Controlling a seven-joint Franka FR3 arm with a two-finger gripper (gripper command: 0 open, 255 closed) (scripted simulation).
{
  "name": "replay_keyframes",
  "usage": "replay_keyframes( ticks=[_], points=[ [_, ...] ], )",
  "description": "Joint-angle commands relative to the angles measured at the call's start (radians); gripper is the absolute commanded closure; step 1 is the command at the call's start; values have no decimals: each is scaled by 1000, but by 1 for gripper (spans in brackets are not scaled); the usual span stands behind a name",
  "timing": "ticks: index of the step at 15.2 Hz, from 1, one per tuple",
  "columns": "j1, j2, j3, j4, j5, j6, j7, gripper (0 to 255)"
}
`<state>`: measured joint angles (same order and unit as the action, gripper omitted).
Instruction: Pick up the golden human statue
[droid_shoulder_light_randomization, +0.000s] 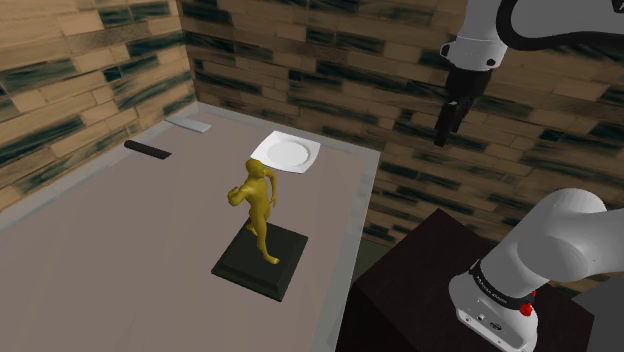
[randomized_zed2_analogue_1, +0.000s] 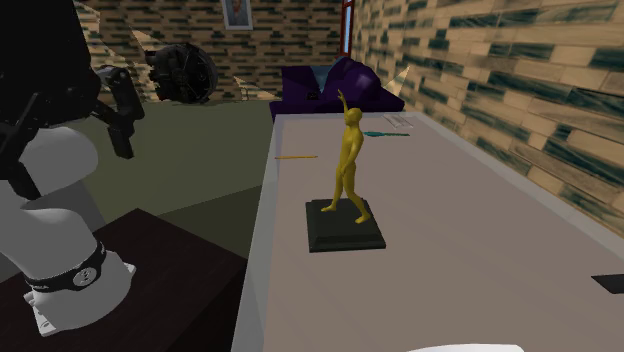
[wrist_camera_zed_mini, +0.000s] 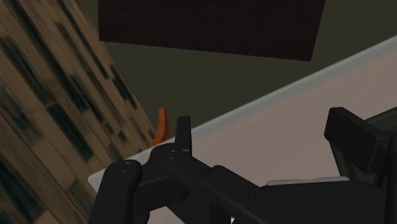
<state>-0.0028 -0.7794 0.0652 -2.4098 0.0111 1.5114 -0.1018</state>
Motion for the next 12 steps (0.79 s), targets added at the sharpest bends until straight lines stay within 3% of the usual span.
replay_keyframes(
  ticks=[1, 12],
  points=[
    [0, 0, 0, 0, 0, 0, 0, 0],
    [64, 282, 180, 41, 102, 243, 165, 0]
  ],
)
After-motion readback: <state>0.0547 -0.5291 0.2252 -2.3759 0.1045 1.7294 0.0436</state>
